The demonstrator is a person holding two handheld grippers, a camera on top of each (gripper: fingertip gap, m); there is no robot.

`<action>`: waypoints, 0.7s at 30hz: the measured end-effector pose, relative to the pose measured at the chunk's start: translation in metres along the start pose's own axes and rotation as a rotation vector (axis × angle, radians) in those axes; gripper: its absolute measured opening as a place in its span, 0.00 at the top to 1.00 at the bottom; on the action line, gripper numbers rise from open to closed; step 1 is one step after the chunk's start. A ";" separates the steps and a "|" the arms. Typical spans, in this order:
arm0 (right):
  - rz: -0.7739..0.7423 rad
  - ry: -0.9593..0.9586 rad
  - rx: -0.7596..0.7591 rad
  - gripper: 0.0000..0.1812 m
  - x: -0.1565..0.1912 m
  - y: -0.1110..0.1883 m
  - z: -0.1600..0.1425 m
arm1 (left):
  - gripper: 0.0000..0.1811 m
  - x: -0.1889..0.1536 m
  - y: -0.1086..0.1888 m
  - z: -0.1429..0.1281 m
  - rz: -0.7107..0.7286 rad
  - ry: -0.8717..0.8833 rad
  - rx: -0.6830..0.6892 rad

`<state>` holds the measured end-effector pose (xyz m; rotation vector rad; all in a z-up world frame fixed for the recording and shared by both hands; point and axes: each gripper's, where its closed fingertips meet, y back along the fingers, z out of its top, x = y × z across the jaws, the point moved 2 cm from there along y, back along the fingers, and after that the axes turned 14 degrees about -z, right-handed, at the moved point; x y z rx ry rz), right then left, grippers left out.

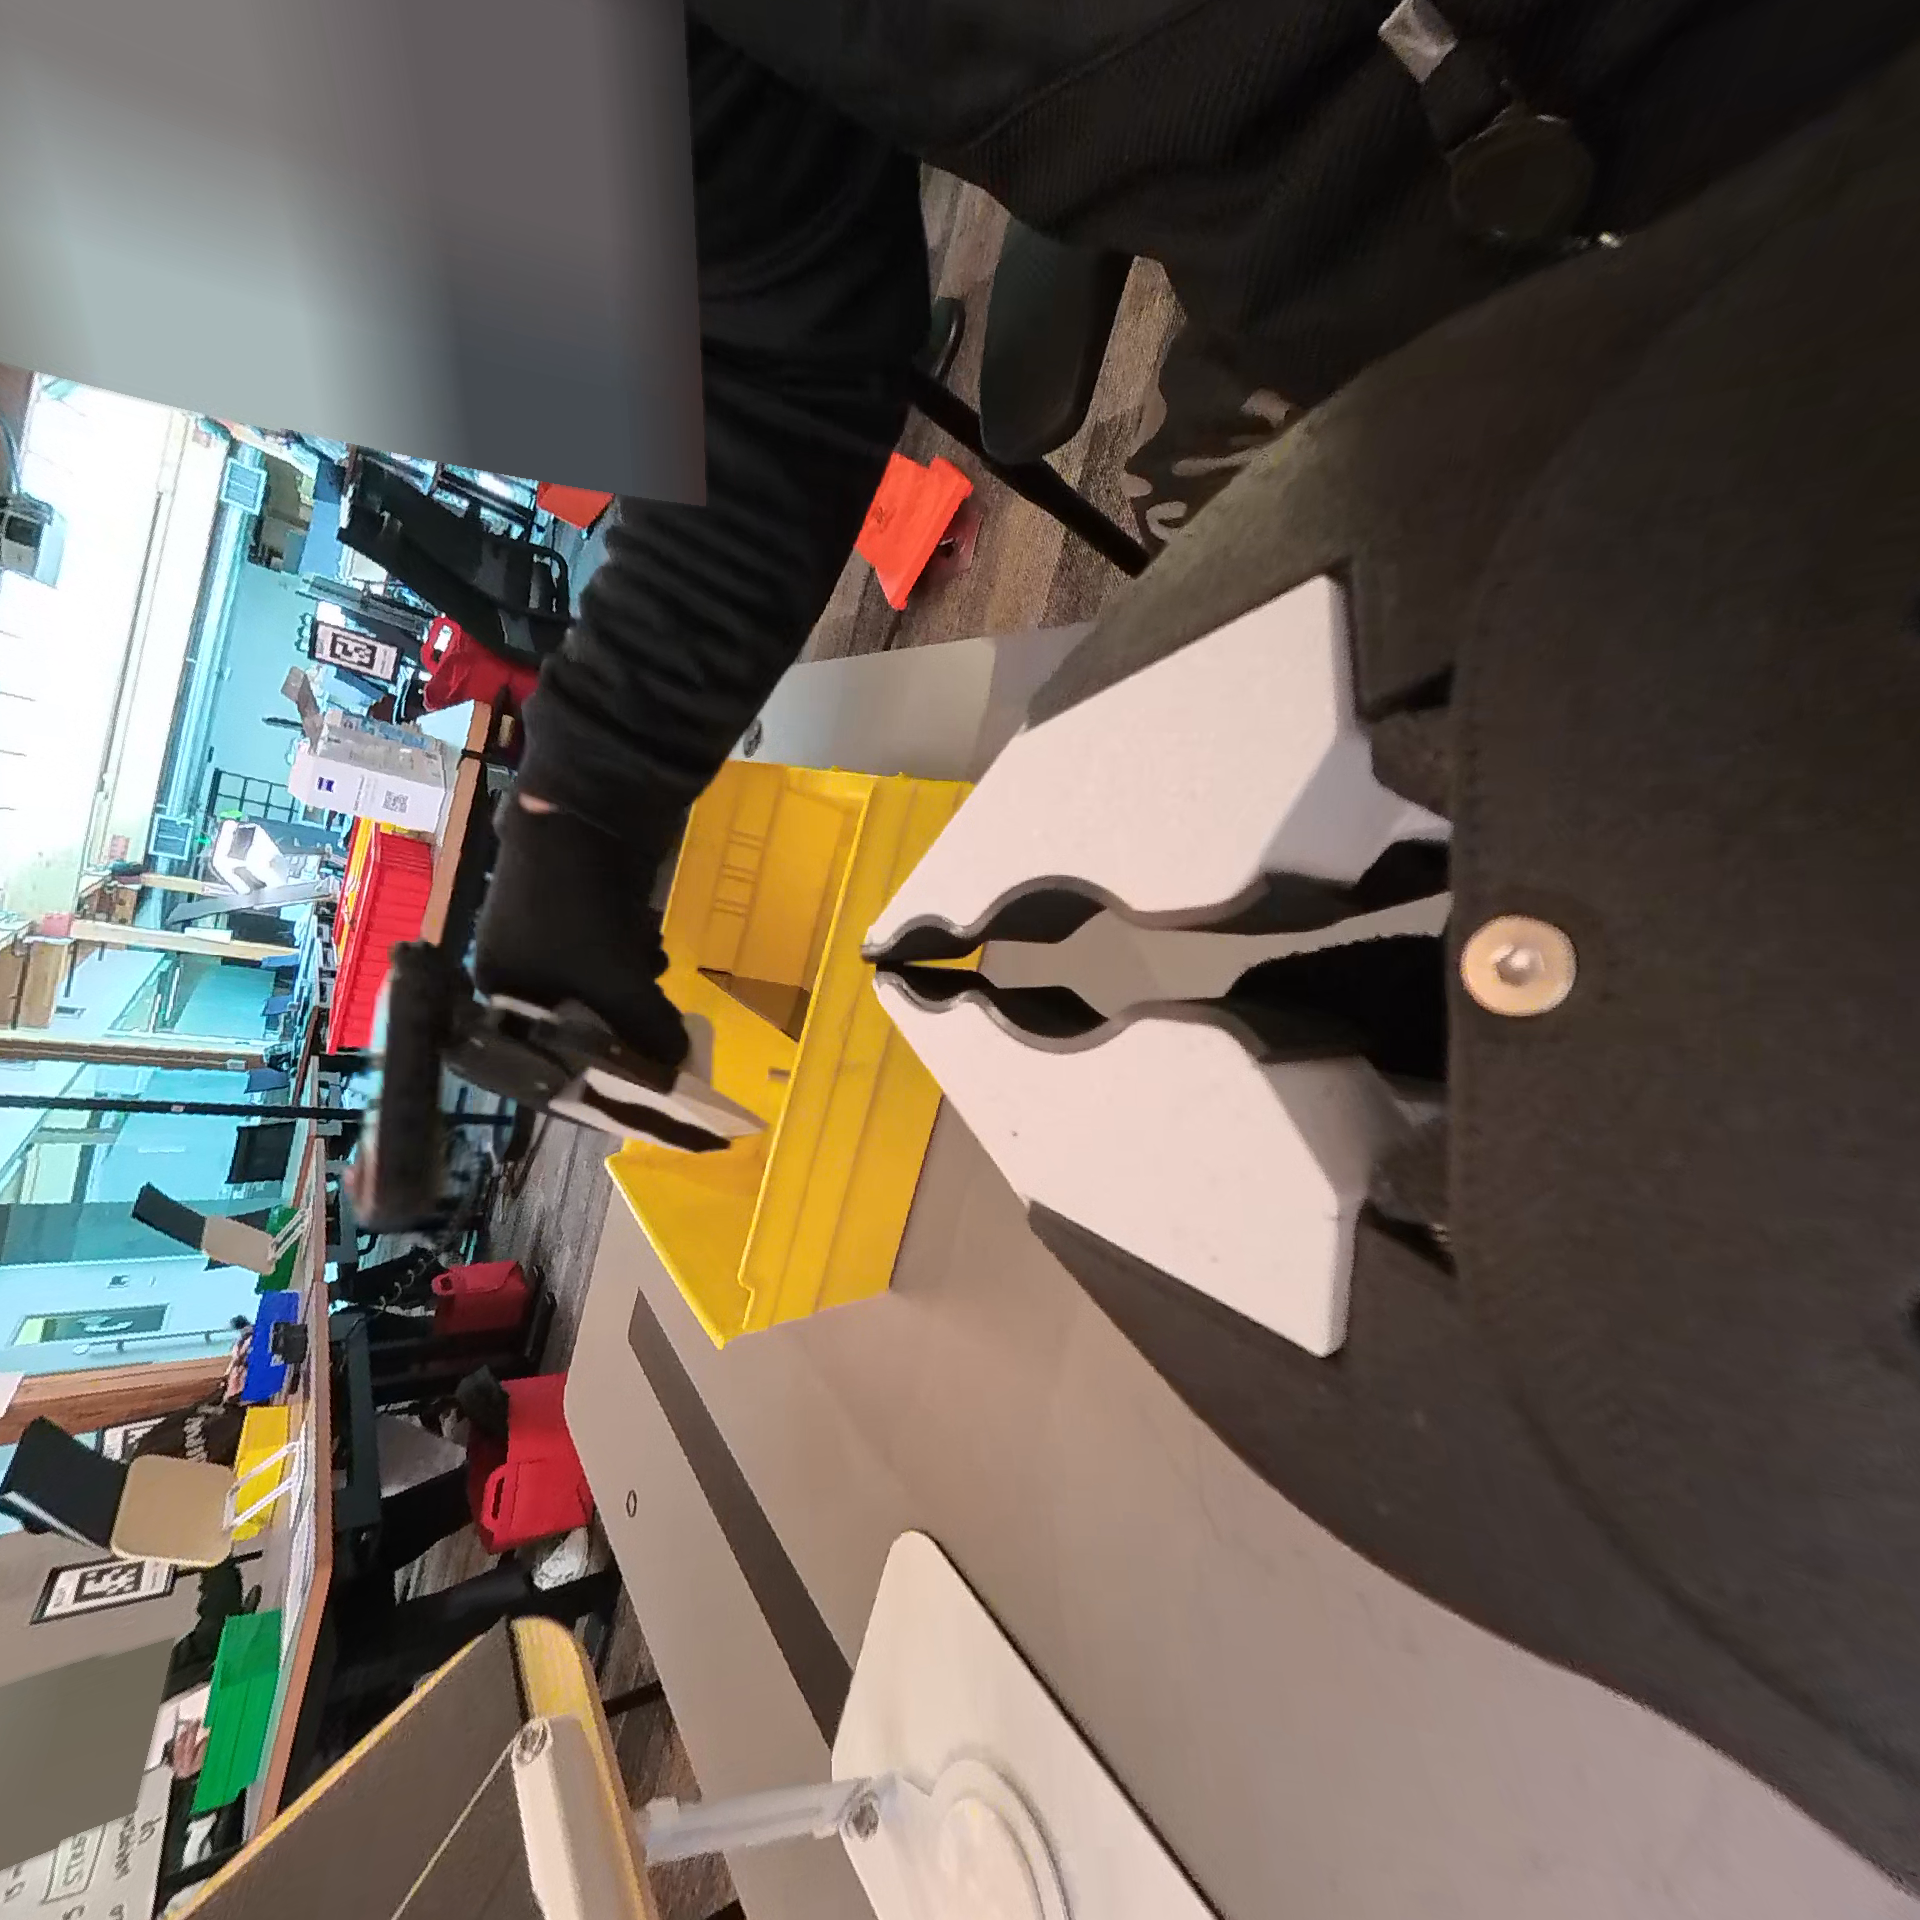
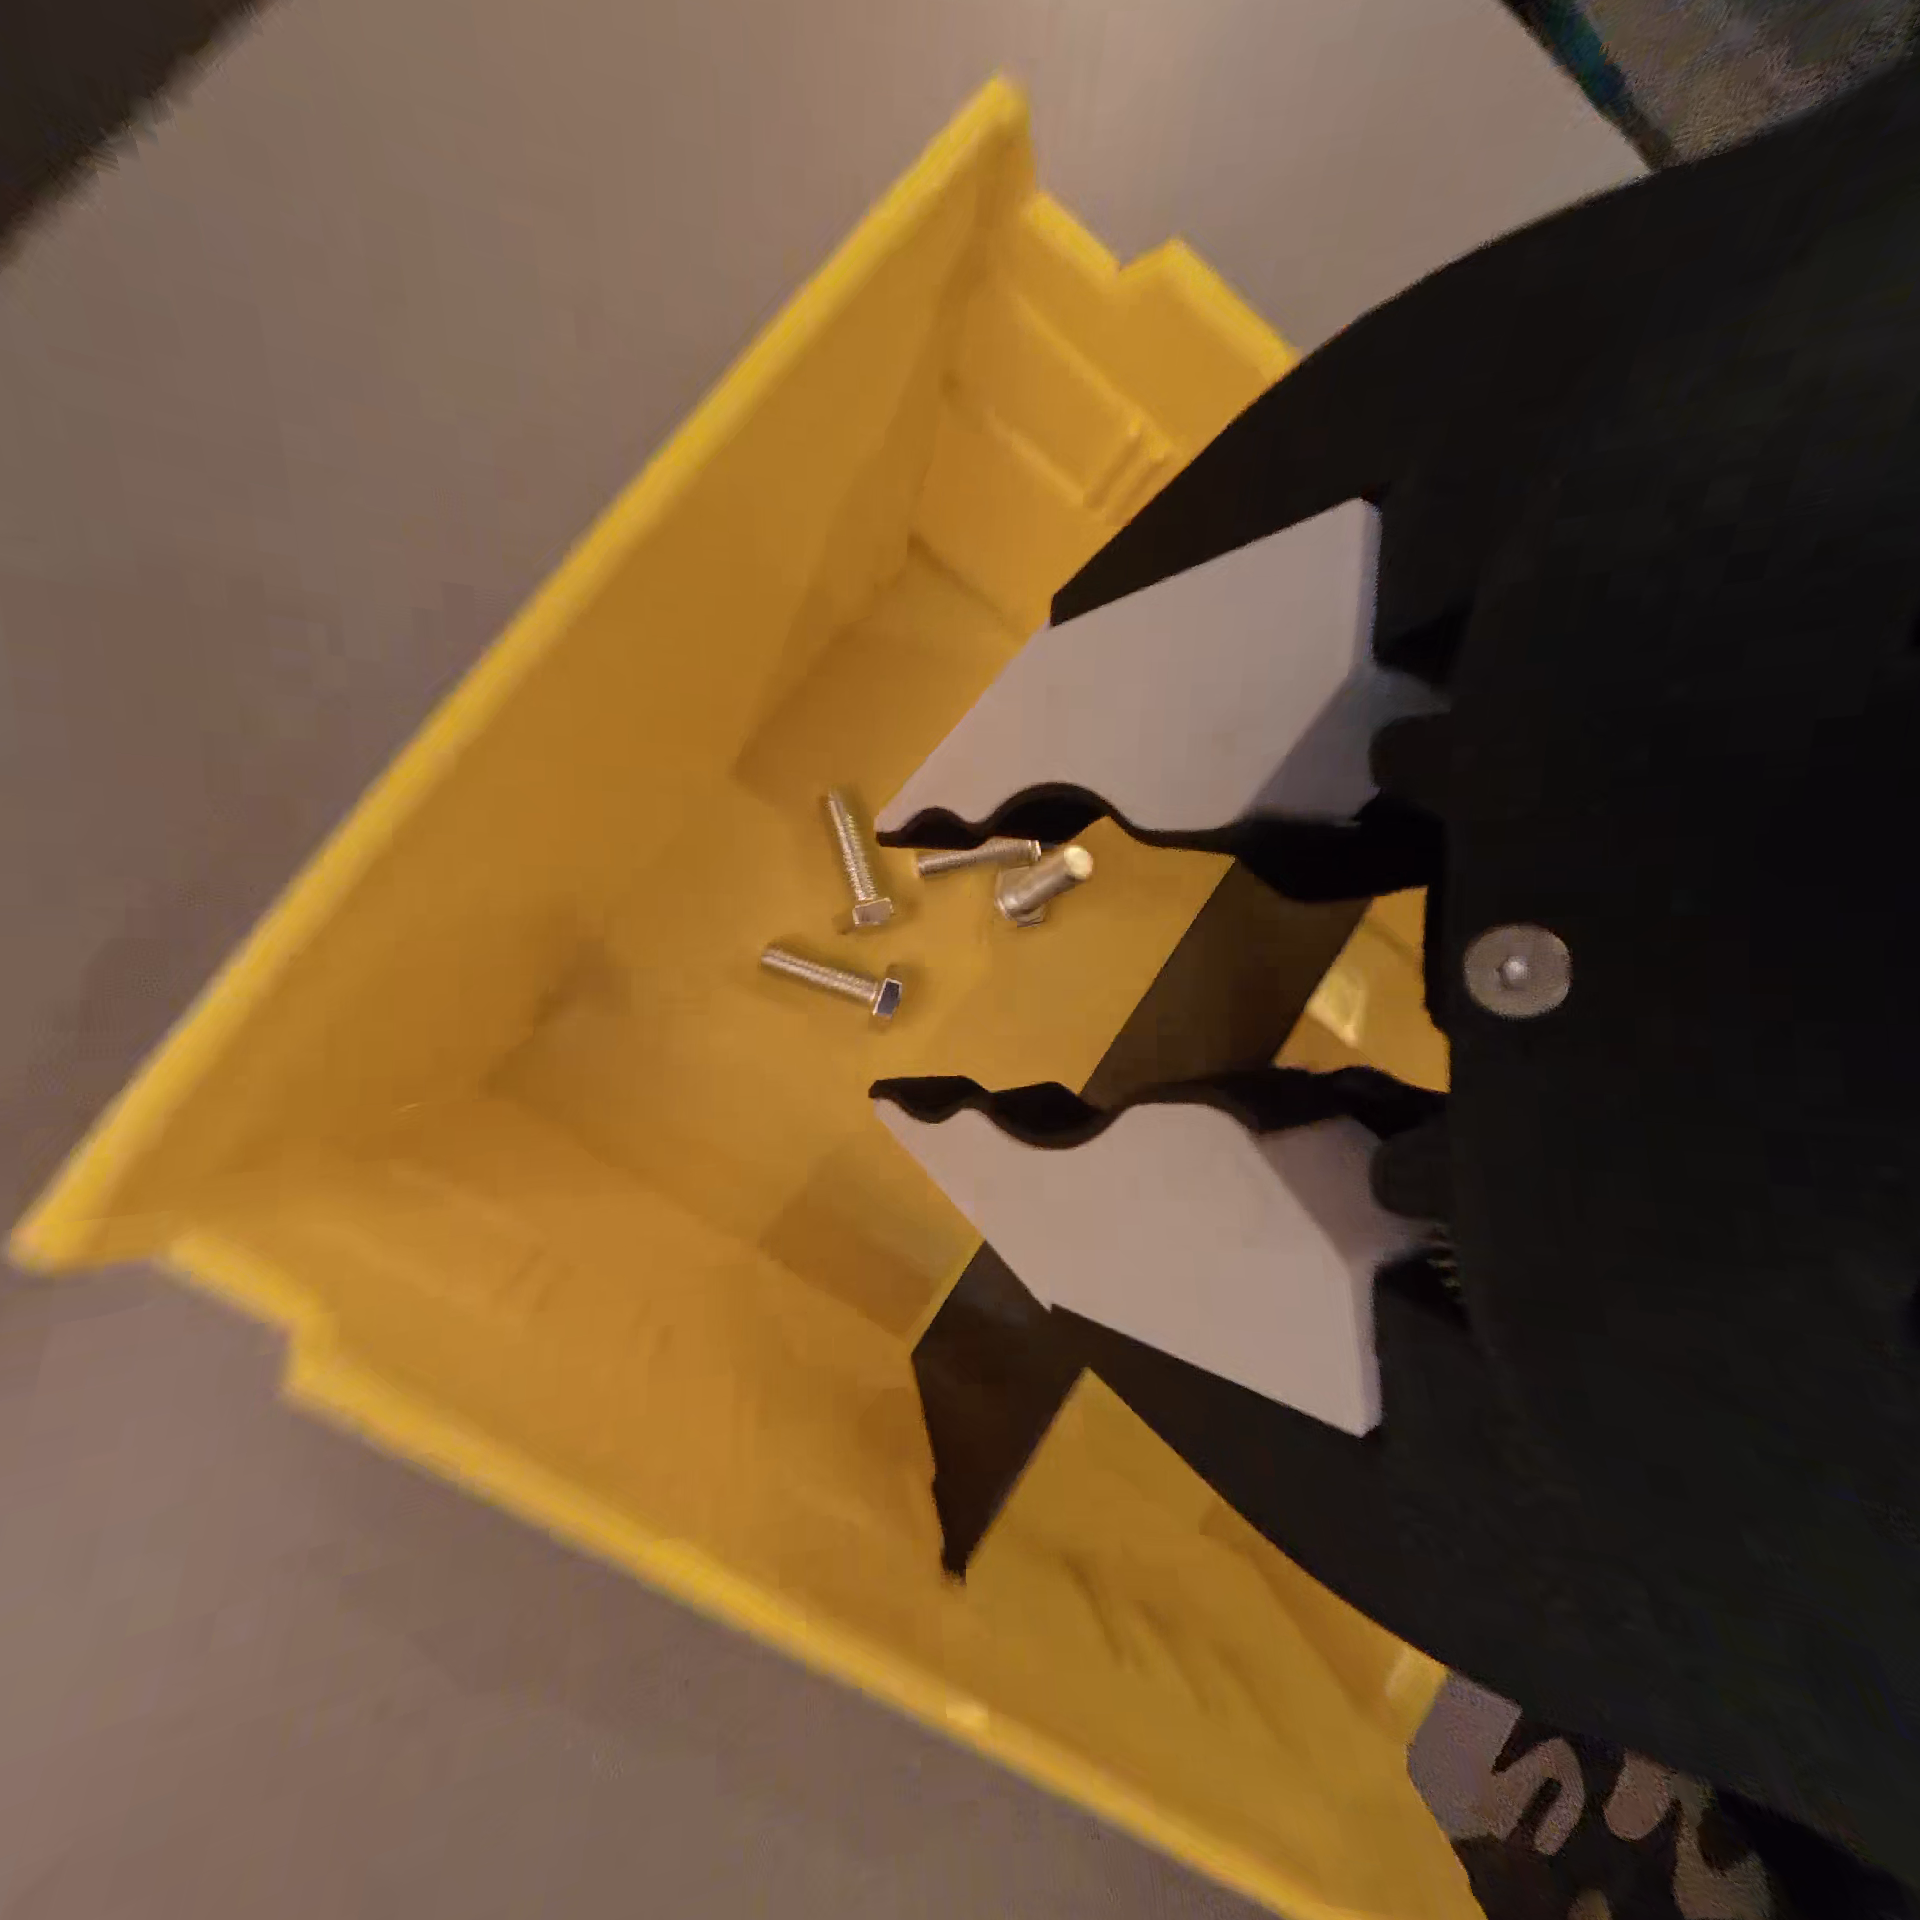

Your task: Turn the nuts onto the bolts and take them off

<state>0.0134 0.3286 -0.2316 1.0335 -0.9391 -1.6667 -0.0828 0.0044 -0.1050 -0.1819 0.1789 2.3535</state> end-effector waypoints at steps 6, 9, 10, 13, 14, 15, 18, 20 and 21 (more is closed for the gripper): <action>-0.121 -0.027 -0.250 0.72 -0.009 0.079 0.012 | 0.98 0.010 0.020 0.011 0.076 -0.034 0.009; -0.193 -0.060 -0.289 0.67 -0.021 0.103 -0.010 | 0.94 0.021 0.049 0.023 0.196 -0.086 0.060; -0.215 -0.074 -0.292 0.65 -0.026 0.108 -0.021 | 0.92 0.026 0.064 0.028 0.258 -0.107 0.084; -0.254 -0.123 -0.285 0.61 -0.042 0.113 -0.056 | 0.86 0.044 0.122 0.037 0.473 -0.135 0.181; -0.253 -0.144 -0.268 0.60 -0.047 0.111 -0.068 | 0.82 0.049 0.145 0.037 0.555 -0.133 0.219; -0.247 -0.166 -0.251 0.60 -0.052 0.108 -0.081 | 0.79 0.054 0.169 0.034 0.636 -0.121 0.256; -0.237 -0.208 -0.188 0.59 -0.062 0.093 -0.113 | 0.70 0.060 0.238 0.011 0.837 -0.027 0.341; -0.221 -0.238 -0.186 0.57 -0.066 0.083 -0.126 | 0.67 0.060 0.281 -0.015 0.947 0.047 0.400; -0.196 -0.258 -0.195 0.56 -0.065 0.077 -0.129 | 0.65 0.059 0.298 -0.028 0.973 0.113 0.397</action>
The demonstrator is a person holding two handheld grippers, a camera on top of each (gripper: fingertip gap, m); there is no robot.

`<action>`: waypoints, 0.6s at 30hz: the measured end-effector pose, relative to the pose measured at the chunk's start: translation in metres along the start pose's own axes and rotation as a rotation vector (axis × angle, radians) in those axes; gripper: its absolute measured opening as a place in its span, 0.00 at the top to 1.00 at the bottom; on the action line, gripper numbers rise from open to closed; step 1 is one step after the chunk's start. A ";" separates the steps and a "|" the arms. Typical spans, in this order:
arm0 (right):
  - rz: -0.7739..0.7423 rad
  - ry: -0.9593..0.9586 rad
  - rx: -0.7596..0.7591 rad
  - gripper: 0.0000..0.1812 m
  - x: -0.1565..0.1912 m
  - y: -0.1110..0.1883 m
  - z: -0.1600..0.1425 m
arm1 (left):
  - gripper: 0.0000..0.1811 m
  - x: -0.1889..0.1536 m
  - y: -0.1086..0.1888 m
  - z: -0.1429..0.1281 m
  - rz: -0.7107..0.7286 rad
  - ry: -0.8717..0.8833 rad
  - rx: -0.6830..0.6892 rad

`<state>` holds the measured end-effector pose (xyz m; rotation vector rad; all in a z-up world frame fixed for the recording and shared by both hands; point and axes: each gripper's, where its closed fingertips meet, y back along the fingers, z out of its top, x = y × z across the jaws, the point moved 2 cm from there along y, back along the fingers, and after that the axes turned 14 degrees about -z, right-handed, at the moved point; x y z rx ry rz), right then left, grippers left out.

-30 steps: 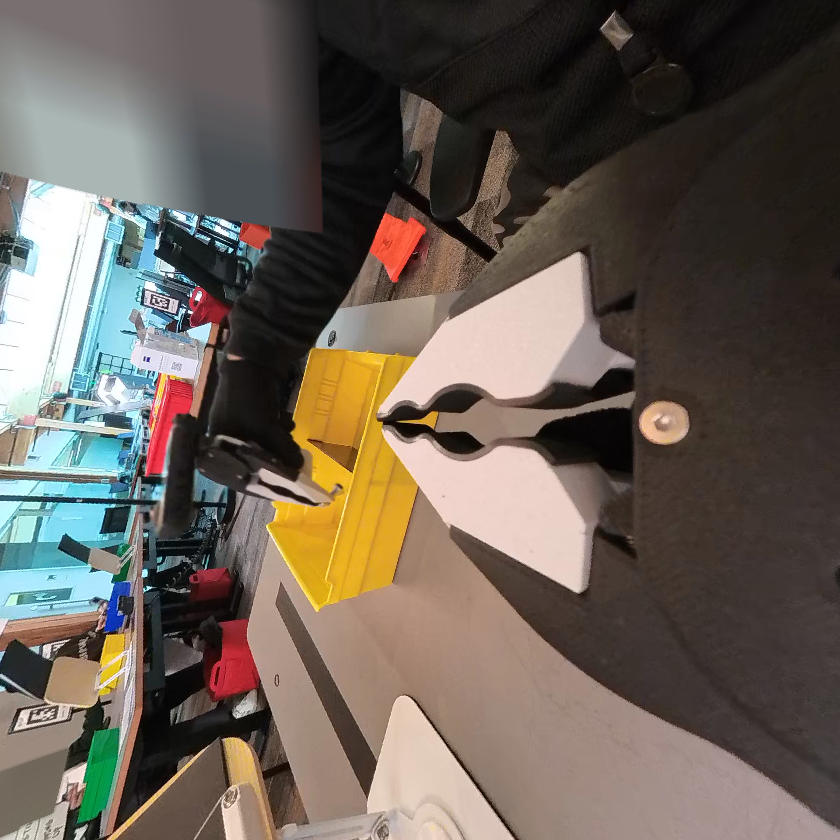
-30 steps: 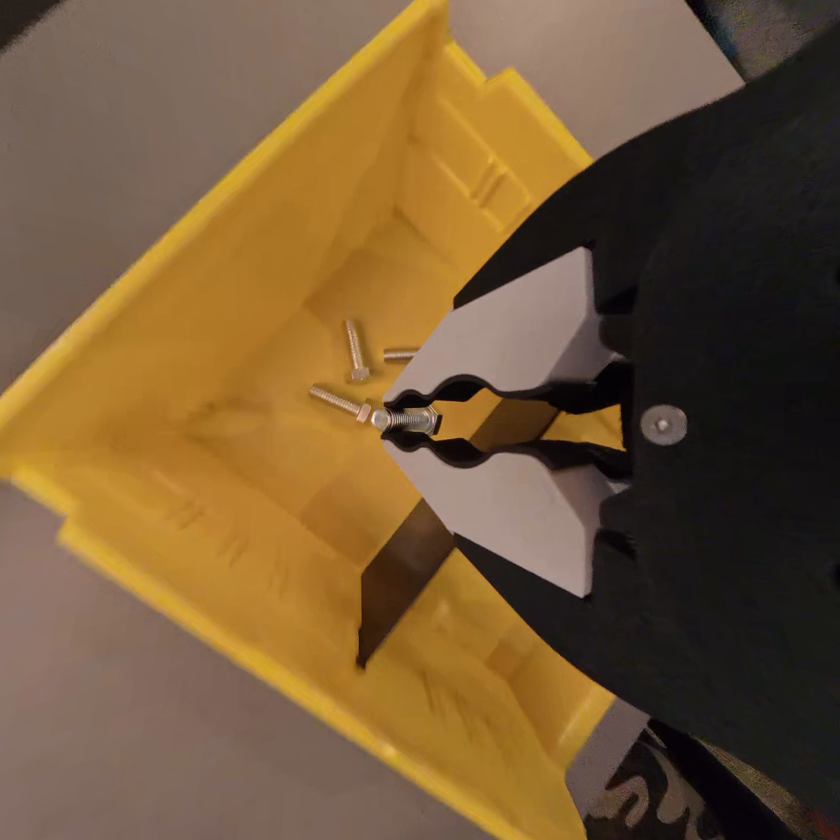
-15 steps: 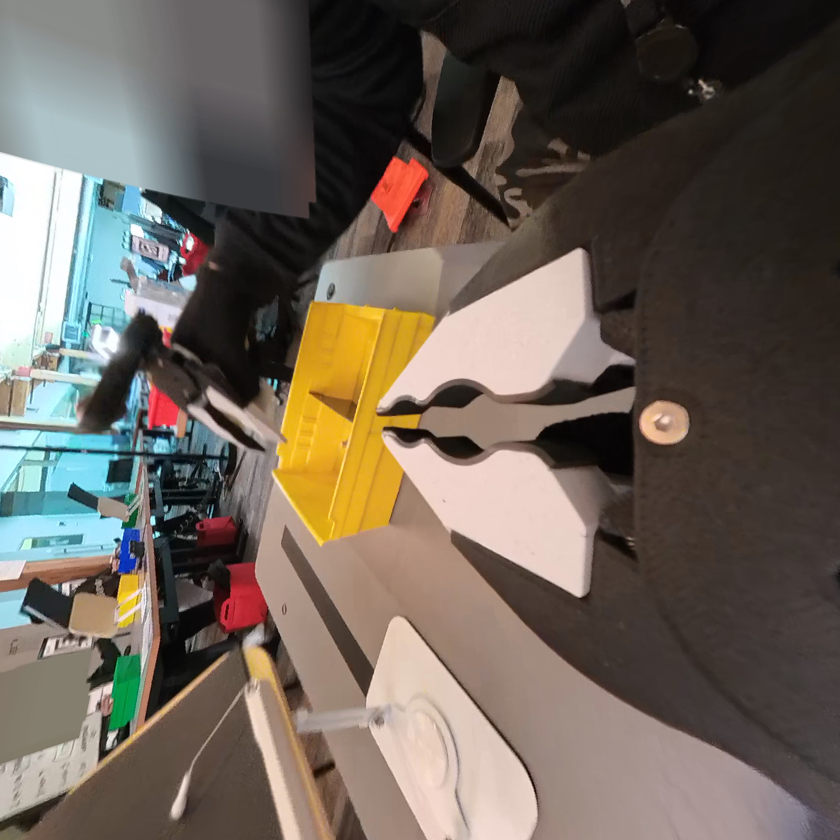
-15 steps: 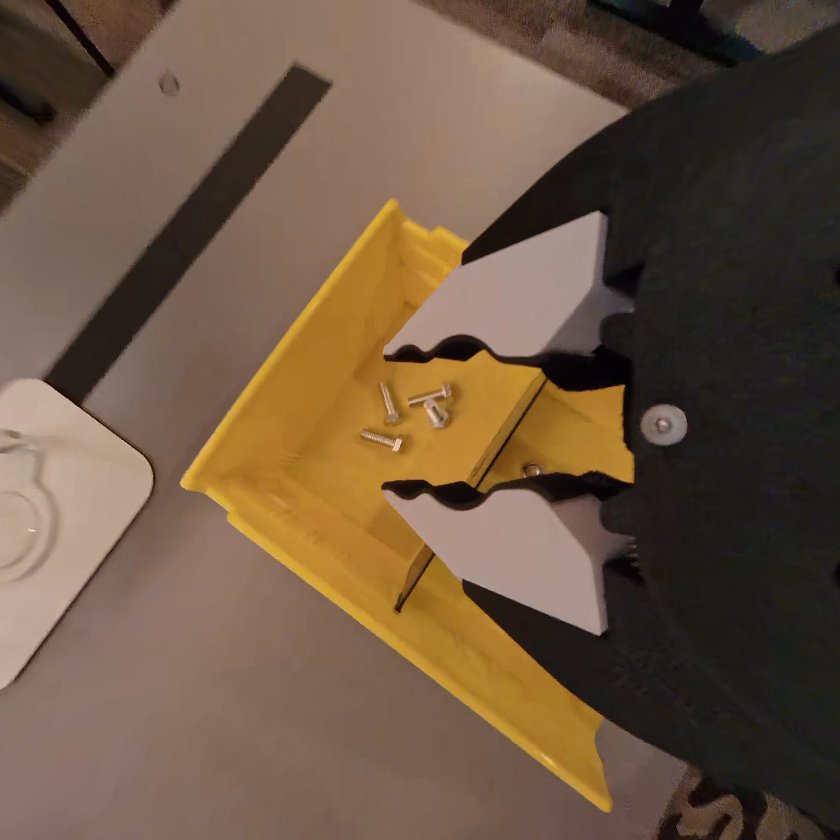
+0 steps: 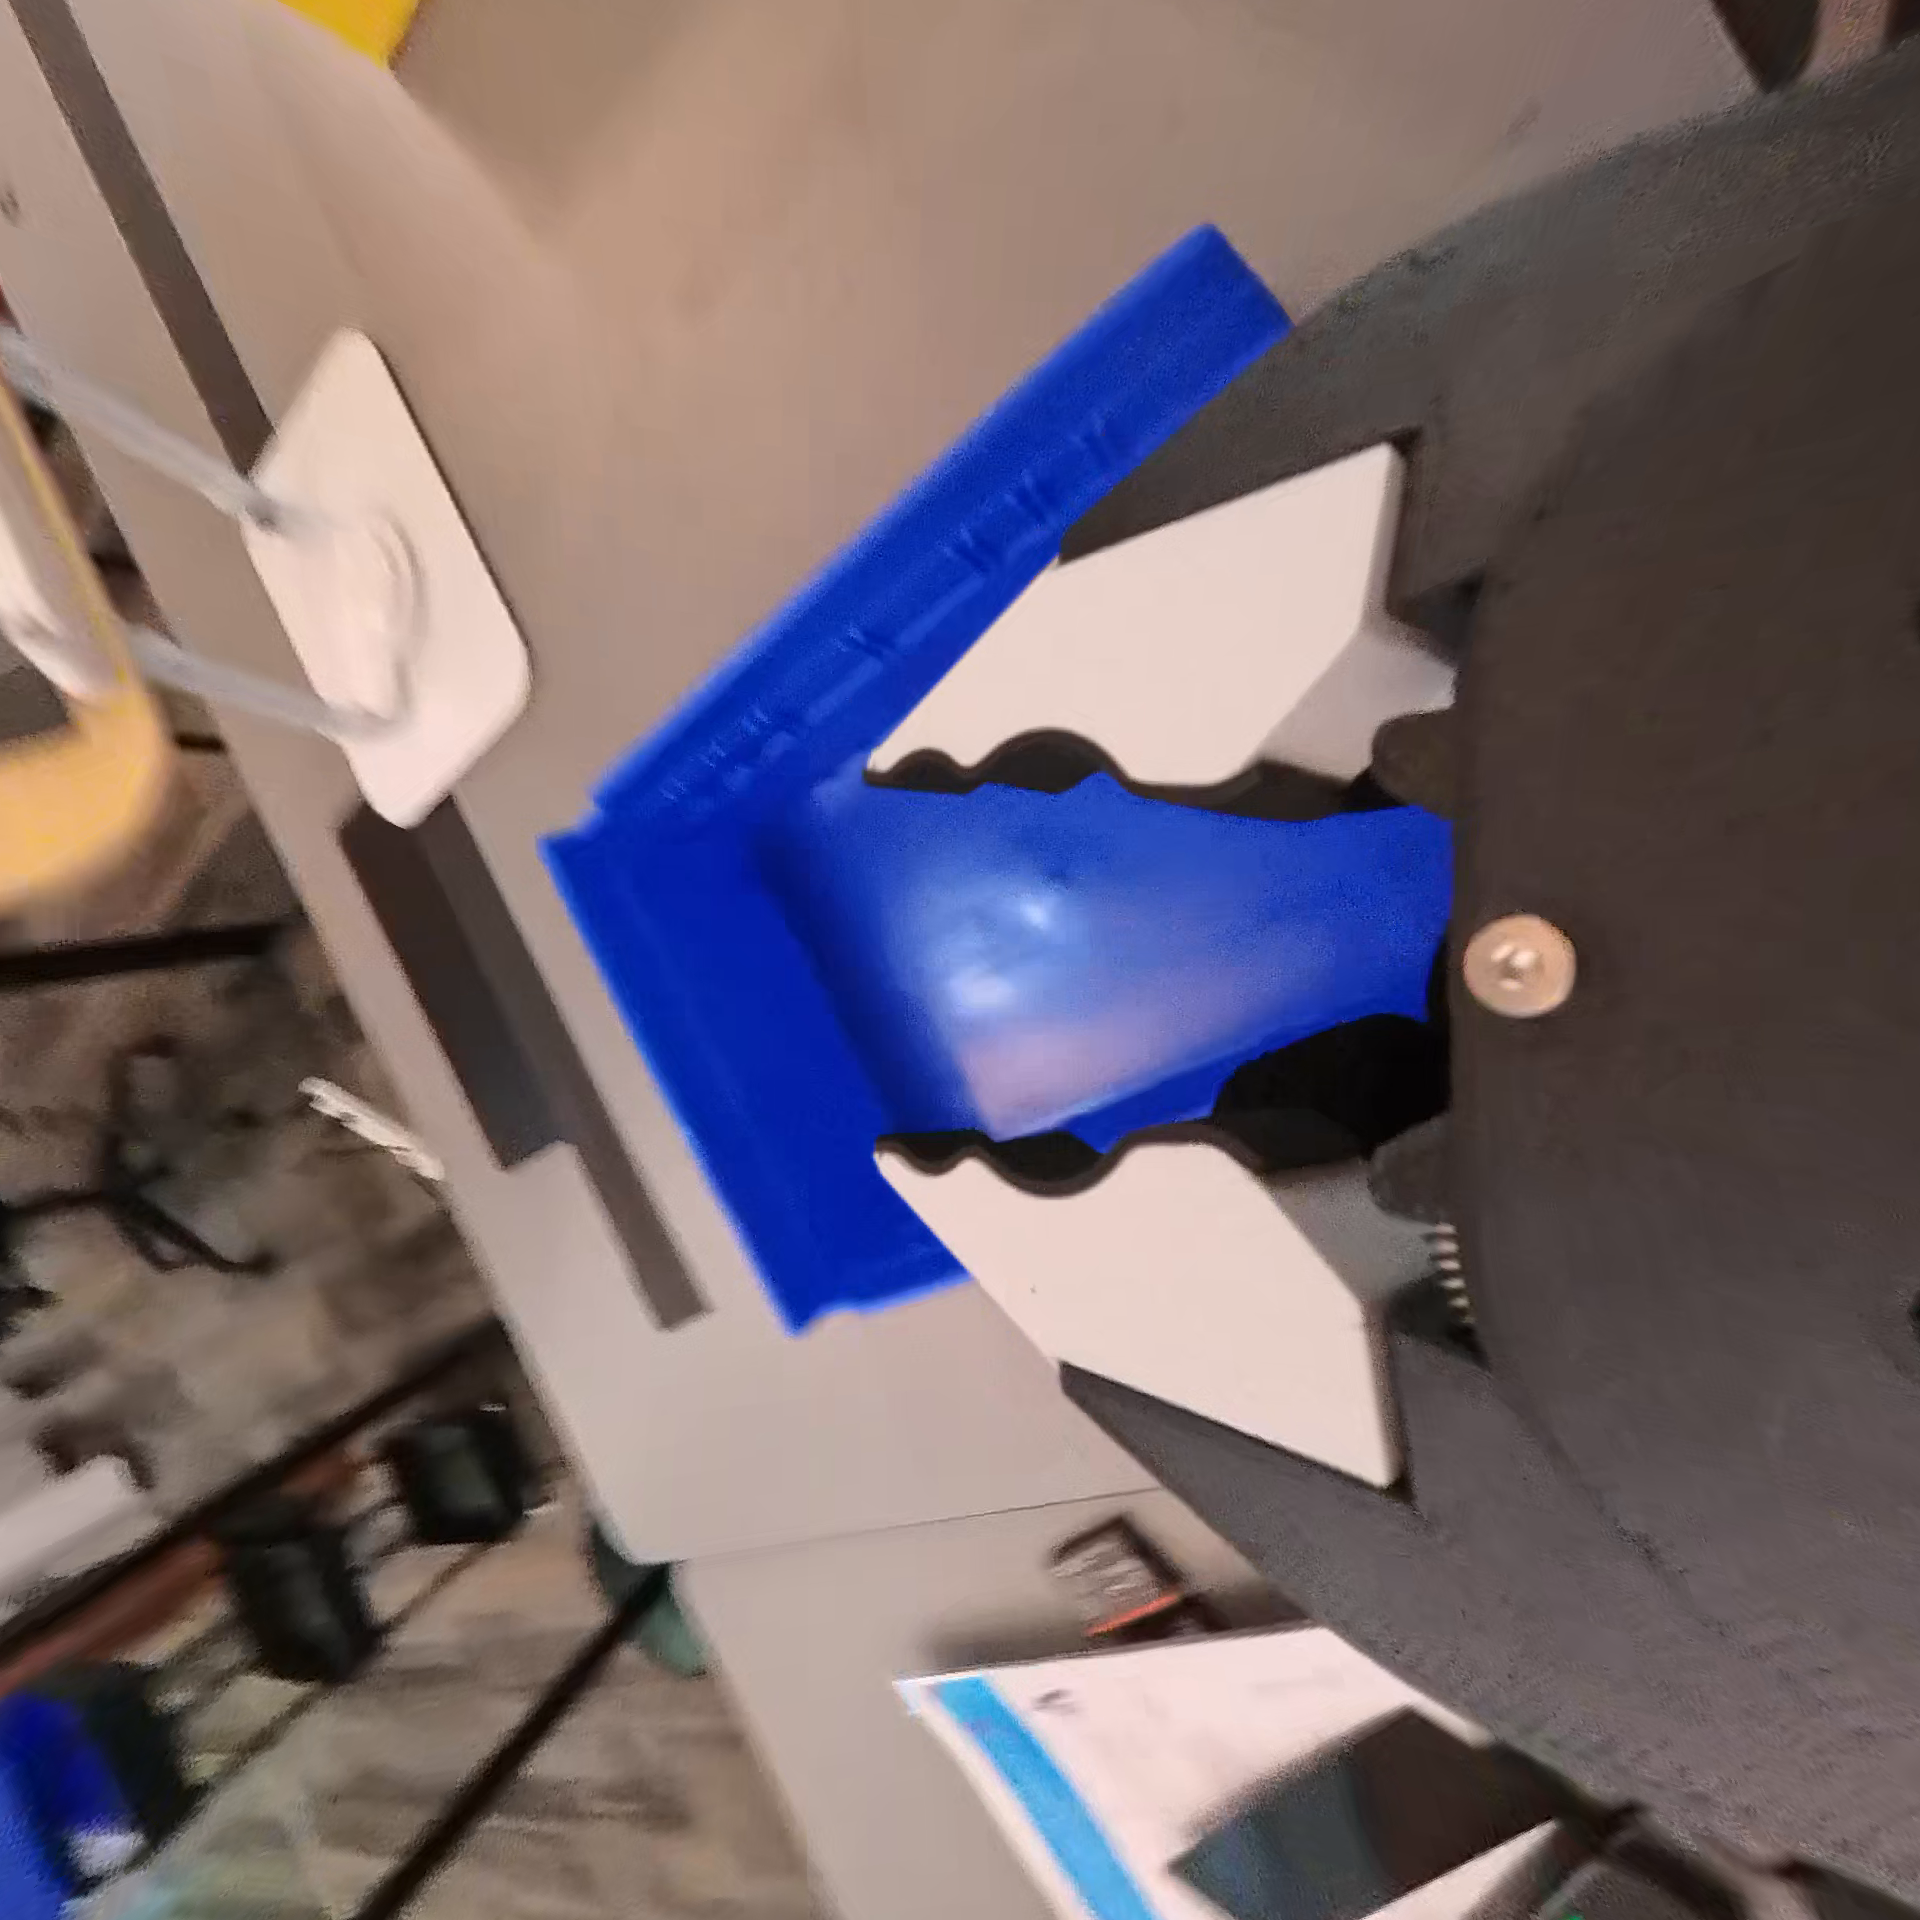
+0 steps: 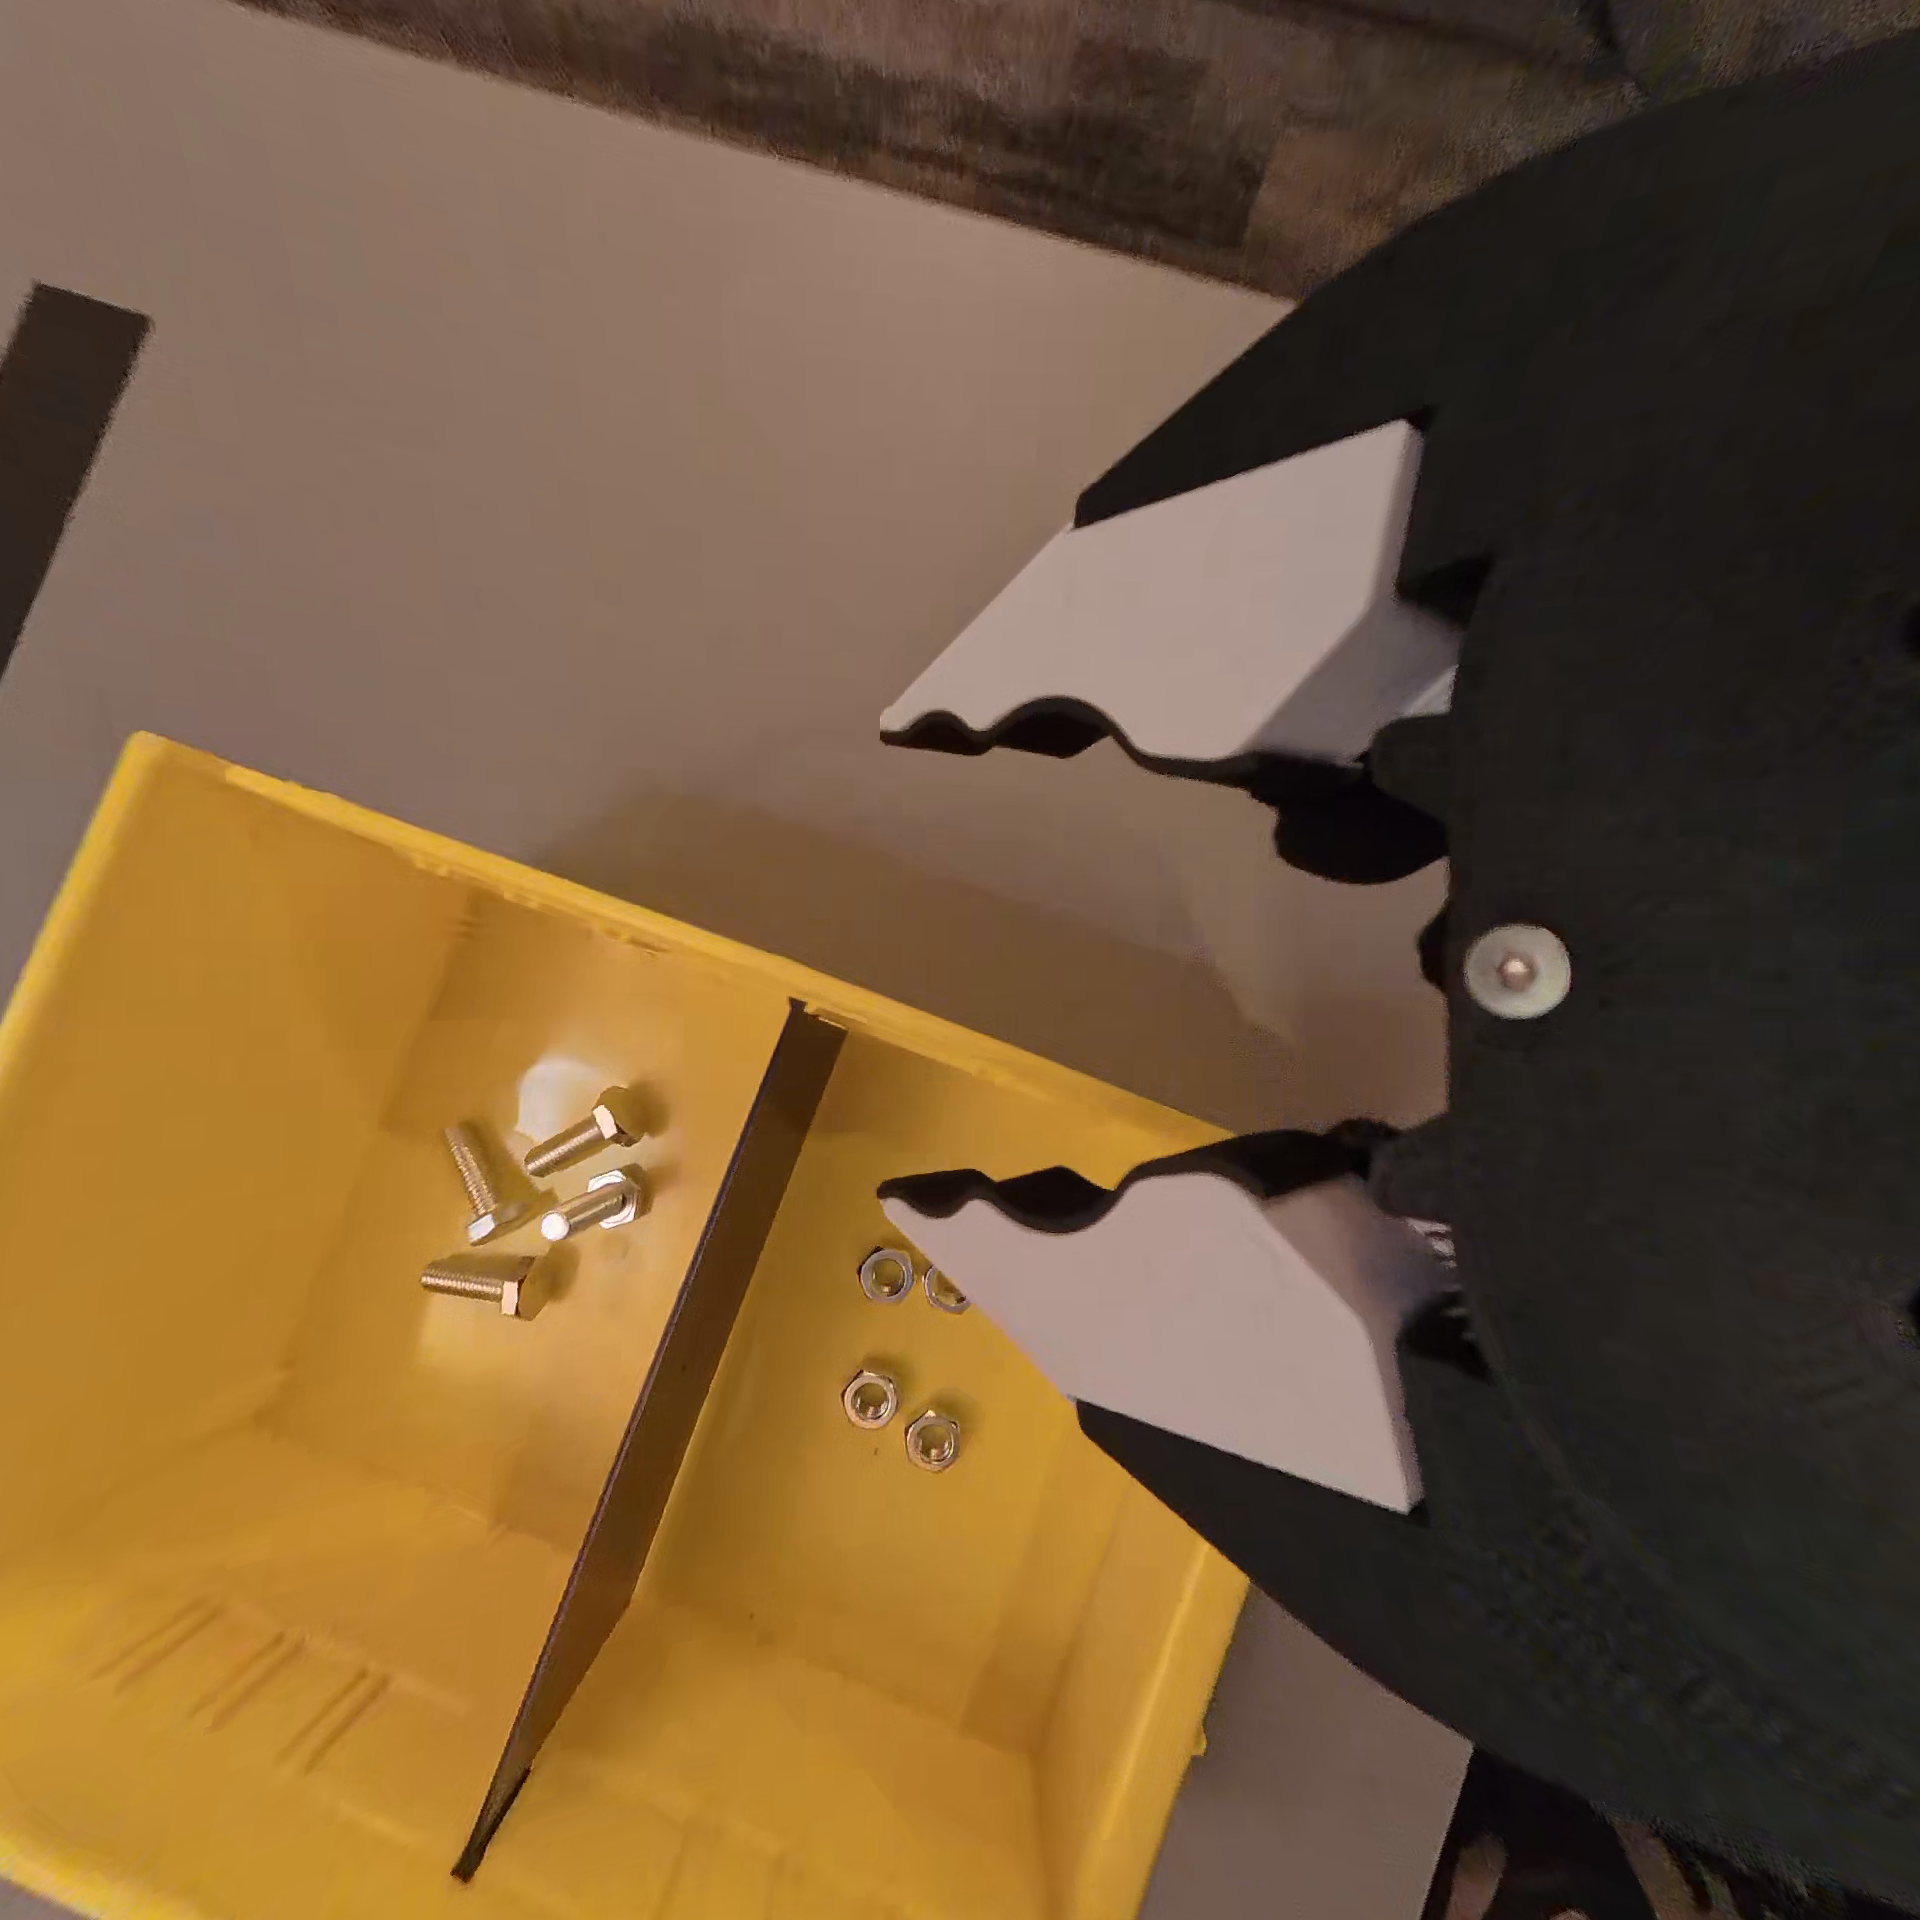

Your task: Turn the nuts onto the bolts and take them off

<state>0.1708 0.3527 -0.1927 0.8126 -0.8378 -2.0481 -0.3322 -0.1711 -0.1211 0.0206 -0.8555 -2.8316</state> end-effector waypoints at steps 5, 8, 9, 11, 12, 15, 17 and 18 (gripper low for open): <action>0.064 -0.063 0.018 0.52 0.008 -0.017 -0.018 | 0.58 0.037 0.007 -0.079 0.053 0.237 0.134; 0.100 -0.058 0.028 0.56 0.018 -0.022 -0.021 | 0.60 0.041 -0.003 -0.119 0.041 0.309 0.249; 0.112 -0.059 0.032 0.58 0.022 -0.024 -0.021 | 0.63 0.042 -0.008 -0.130 0.029 0.334 0.279; 0.133 -0.064 0.047 0.62 0.028 -0.028 -0.023 | 0.70 0.037 -0.016 -0.145 -0.027 0.391 0.318; 0.140 -0.062 0.052 0.65 0.031 -0.030 -0.024 | 0.76 0.037 -0.017 -0.148 -0.039 0.399 0.326; 0.178 -0.050 0.068 0.67 0.044 -0.036 -0.026 | 0.89 0.035 -0.019 -0.155 -0.096 0.403 0.348; 0.208 -0.038 0.058 0.63 0.056 -0.041 -0.025 | 0.88 0.033 -0.022 -0.157 -0.140 0.418 0.327; 0.197 -0.028 0.061 0.63 0.059 -0.044 -0.025 | 0.87 0.032 -0.022 -0.157 -0.171 0.447 0.311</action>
